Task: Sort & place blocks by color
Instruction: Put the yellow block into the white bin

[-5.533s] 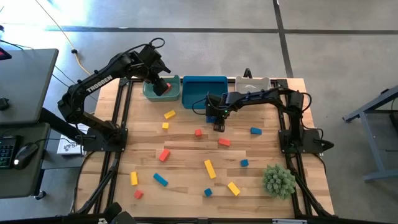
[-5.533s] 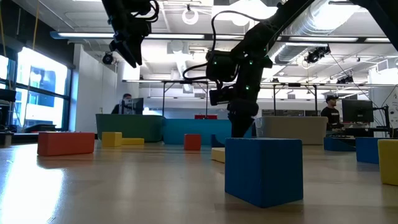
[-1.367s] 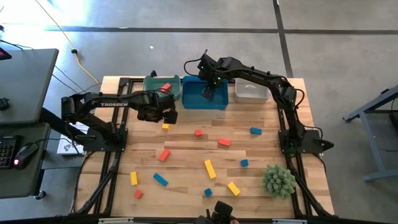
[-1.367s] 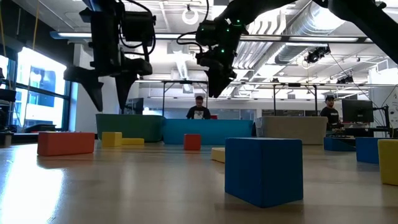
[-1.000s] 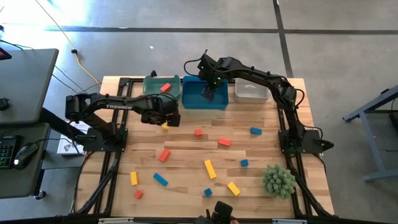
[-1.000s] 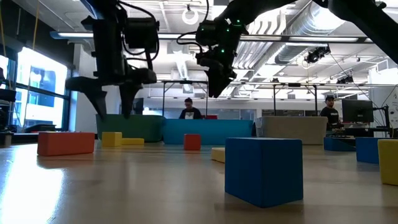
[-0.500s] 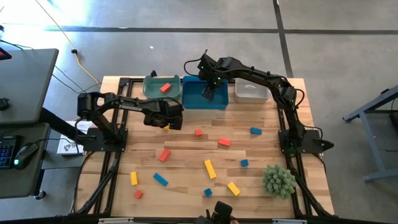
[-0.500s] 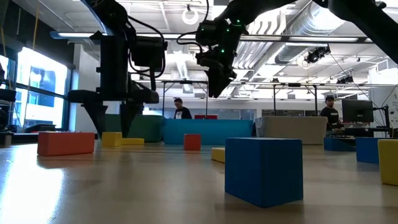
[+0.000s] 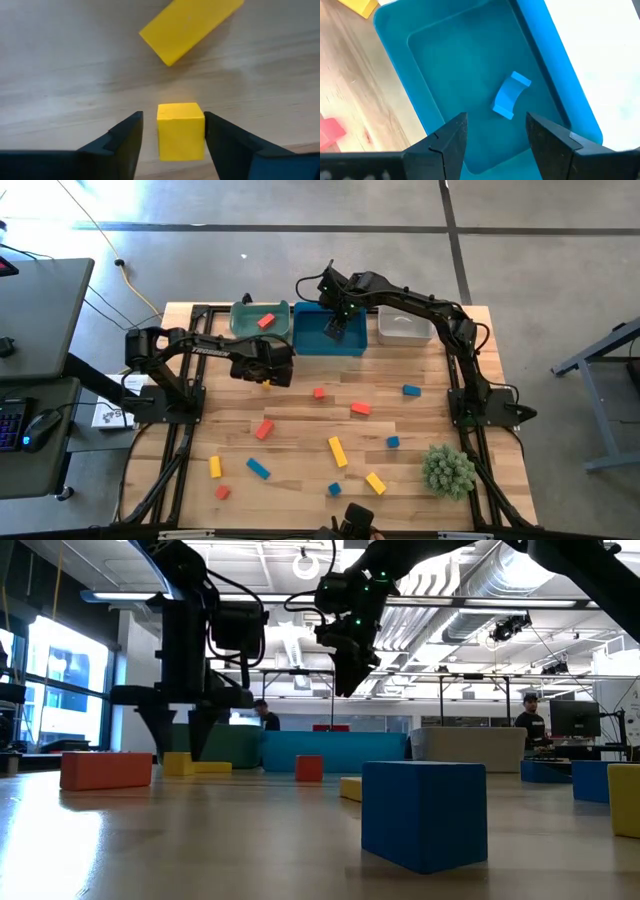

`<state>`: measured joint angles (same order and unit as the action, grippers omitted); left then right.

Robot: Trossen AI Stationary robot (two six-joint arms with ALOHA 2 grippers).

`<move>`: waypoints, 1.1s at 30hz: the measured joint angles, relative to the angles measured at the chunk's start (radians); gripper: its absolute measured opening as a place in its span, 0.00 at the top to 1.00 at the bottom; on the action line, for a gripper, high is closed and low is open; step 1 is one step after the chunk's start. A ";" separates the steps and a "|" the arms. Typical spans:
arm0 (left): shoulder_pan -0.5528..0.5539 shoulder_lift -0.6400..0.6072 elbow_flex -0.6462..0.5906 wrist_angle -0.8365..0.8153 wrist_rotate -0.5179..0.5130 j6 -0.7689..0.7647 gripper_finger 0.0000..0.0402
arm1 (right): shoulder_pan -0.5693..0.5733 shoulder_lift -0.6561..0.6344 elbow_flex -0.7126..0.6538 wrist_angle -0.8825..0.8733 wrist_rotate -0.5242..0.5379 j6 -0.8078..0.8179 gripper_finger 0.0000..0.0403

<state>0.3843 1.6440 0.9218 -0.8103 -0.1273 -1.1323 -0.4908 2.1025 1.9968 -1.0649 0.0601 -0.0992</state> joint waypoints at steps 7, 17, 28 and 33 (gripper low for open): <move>0.009 0.009 0.000 -0.002 0.018 0.044 0.61 | 0.000 0.000 0.000 0.000 0.000 -0.006 0.53; 0.008 0.087 0.004 -0.003 0.075 0.093 0.62 | 0.000 0.000 0.000 0.000 0.000 -0.006 0.53; 0.008 0.084 0.003 -0.004 0.072 0.227 0.72 | 0.000 0.000 0.000 0.000 0.000 -0.006 0.53; 0.009 0.043 -0.003 0.019 0.131 0.311 0.73 | 0.000 0.000 0.000 -0.001 -0.066 -0.005 0.53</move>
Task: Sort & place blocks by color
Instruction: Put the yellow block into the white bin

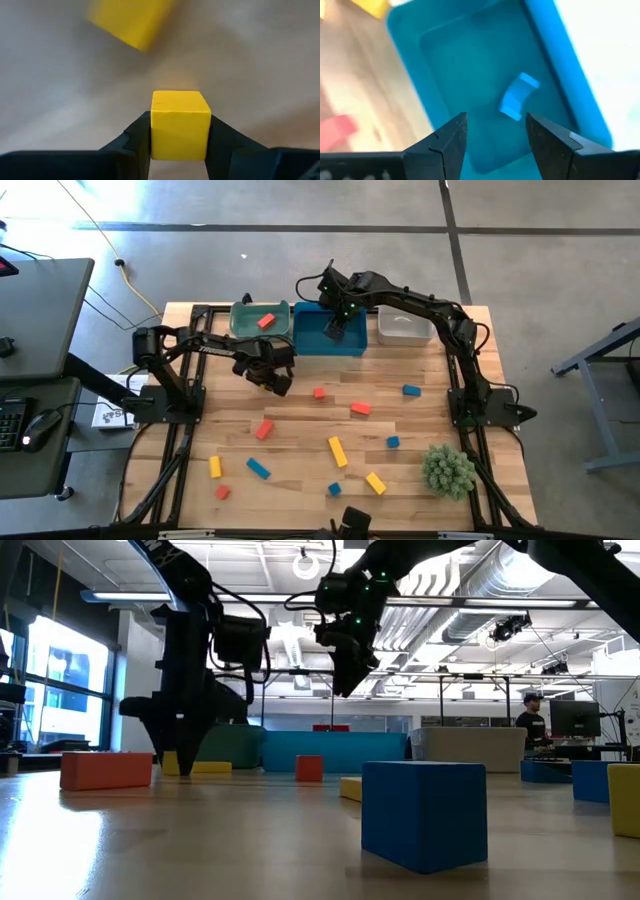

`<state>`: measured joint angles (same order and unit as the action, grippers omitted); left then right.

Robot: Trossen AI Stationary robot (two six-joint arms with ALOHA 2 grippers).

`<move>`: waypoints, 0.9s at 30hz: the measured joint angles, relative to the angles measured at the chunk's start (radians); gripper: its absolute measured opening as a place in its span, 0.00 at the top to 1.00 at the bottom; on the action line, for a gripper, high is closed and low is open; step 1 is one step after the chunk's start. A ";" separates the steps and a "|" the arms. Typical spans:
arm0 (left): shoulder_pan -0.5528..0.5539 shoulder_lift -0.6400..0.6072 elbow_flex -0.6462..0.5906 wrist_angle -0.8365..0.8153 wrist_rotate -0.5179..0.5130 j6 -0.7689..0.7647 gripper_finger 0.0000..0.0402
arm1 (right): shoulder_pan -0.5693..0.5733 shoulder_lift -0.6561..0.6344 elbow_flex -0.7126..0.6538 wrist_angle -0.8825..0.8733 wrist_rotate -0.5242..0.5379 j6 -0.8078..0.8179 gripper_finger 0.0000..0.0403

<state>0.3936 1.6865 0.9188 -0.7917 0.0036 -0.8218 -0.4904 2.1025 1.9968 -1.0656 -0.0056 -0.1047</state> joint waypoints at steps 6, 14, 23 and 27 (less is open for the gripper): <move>0.035 -0.119 0.002 0.067 0.111 0.107 0.73 | 0.001 0.000 0.000 -0.015 -0.201 0.027 0.53; 0.162 -0.260 0.002 0.173 0.337 0.272 0.72 | 0.003 0.000 0.000 -0.015 -0.462 0.101 0.53; 0.306 -0.330 0.004 0.312 0.614 0.303 0.72 | 0.050 0.000 0.000 -0.001 -0.552 0.132 0.53; 0.353 -0.332 0.004 0.368 0.755 0.303 0.72 | 0.095 -0.016 0.000 0.031 -0.544 0.135 0.53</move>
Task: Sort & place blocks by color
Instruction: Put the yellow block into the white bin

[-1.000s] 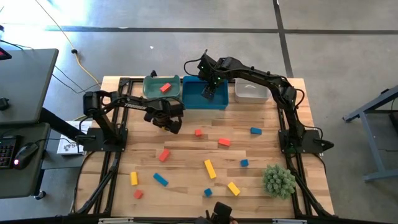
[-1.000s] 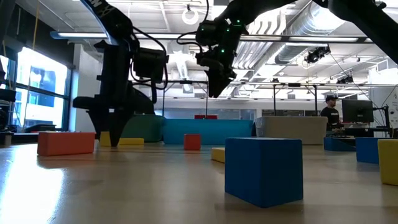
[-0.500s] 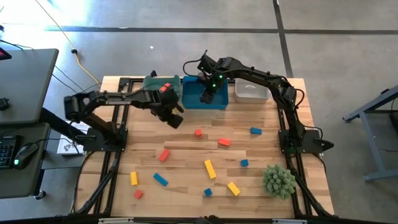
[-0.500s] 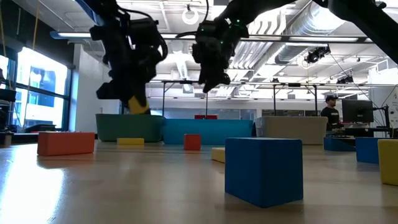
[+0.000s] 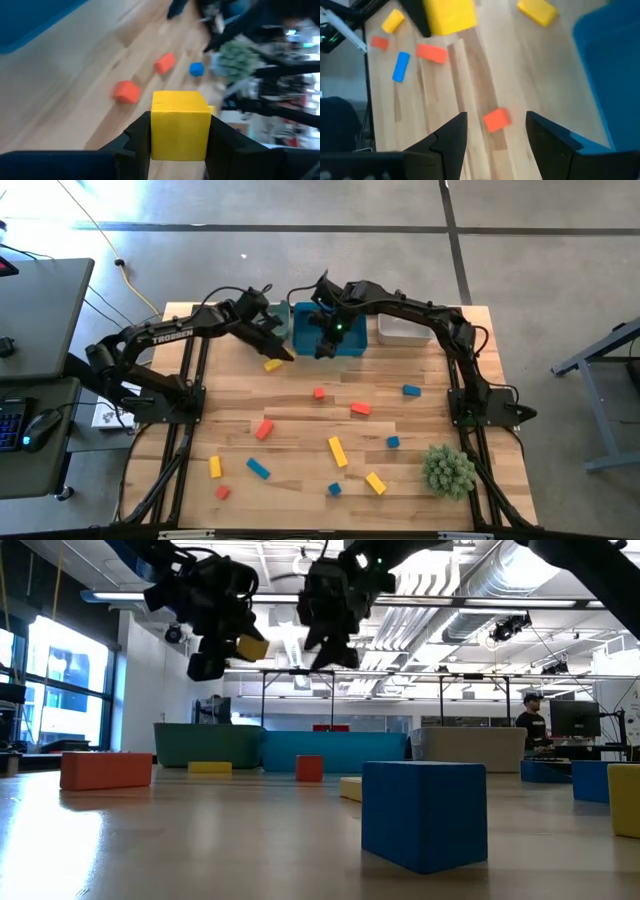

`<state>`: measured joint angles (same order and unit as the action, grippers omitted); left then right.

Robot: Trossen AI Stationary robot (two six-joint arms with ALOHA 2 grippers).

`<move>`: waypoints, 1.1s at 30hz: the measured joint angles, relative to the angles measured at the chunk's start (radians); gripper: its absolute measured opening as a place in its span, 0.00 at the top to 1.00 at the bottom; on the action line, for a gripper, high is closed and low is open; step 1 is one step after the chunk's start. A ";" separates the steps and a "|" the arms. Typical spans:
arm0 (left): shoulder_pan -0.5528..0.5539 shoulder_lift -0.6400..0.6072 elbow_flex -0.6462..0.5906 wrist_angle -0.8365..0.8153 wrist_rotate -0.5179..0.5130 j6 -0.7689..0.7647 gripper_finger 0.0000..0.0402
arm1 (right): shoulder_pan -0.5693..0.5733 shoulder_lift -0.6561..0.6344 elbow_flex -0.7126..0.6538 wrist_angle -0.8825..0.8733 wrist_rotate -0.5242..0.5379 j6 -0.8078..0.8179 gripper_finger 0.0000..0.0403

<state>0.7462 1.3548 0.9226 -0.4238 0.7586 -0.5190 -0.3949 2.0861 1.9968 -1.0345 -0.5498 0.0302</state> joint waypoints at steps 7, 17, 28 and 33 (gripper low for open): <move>0.064 0.000 0.000 0.067 0.185 -0.001 0.72 | 0.087 -0.084 0.000 0.069 0.174 0.018 0.53; 0.069 0.001 0.000 0.332 0.393 -0.175 0.72 | 0.184 -0.190 0.000 0.128 0.494 0.016 0.53; 0.074 0.001 0.000 0.644 0.448 -0.418 0.71 | 0.205 -0.186 0.000 0.142 0.507 0.009 0.53; 0.081 0.001 0.000 0.699 0.467 -0.471 0.71 | 0.207 -0.186 0.000 0.176 0.520 -0.034 0.53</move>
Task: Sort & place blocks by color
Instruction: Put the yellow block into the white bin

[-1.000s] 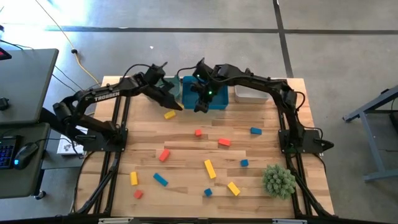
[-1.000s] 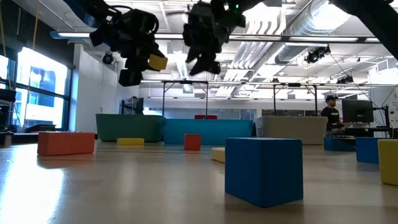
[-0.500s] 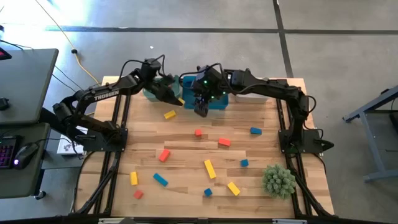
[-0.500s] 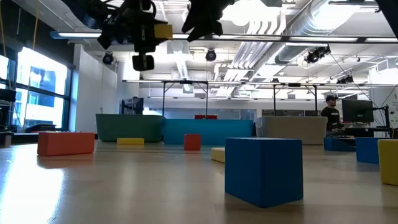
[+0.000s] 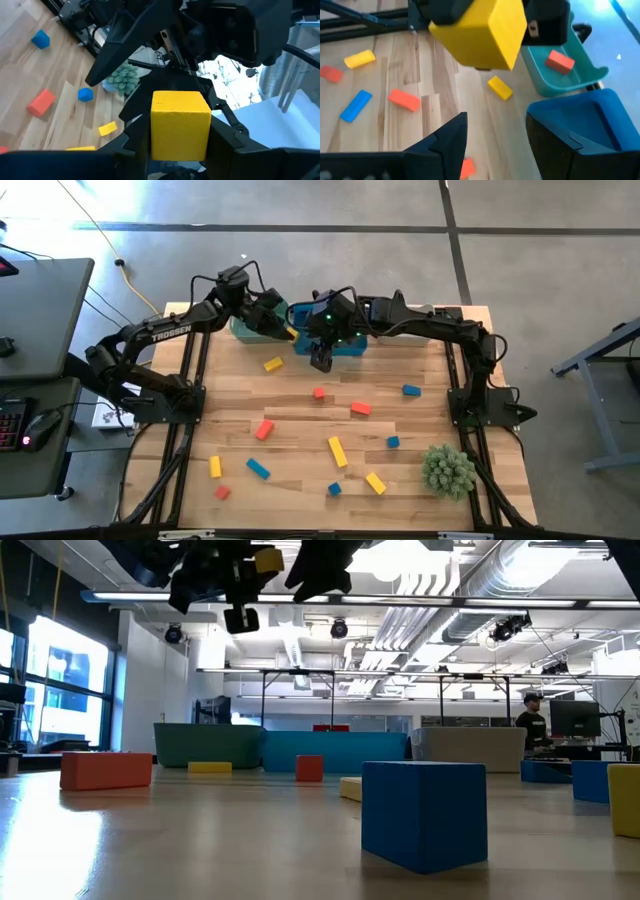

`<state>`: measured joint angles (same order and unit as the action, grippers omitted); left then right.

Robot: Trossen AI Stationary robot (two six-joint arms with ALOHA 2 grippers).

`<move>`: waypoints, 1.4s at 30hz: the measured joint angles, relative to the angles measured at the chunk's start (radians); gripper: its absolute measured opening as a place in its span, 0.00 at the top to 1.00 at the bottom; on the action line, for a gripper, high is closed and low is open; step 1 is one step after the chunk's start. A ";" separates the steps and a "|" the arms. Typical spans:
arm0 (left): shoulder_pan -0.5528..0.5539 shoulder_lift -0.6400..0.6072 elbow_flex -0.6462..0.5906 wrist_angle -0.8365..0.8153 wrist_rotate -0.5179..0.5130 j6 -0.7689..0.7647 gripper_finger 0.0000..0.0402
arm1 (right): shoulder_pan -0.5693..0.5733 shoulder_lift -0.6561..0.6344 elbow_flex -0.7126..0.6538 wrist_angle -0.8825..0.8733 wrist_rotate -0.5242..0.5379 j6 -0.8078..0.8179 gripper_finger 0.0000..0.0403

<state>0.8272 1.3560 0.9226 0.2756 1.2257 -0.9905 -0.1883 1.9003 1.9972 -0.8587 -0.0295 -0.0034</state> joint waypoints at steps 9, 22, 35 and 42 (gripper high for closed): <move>0.048 0.000 0.000 0.094 0.001 -0.104 0.71 | -0.001 0.000 0.000 0.090 0.088 -0.055 0.45; 0.064 0.000 0.000 0.150 -0.055 -0.174 0.71 | -0.001 -0.004 0.076 0.090 0.100 -0.136 0.41; 0.054 0.000 0.000 0.151 -0.115 -0.204 0.71 | 0.006 -0.005 0.103 0.110 0.100 -0.189 0.41; 0.026 0.001 0.000 0.168 -0.181 -0.211 0.71 | 0.006 -0.004 0.103 0.130 0.116 -0.200 0.41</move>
<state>0.8537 1.3567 0.9226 0.4440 1.0444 -1.2010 -0.1822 1.8961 2.1006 -0.7284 0.0863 -0.2030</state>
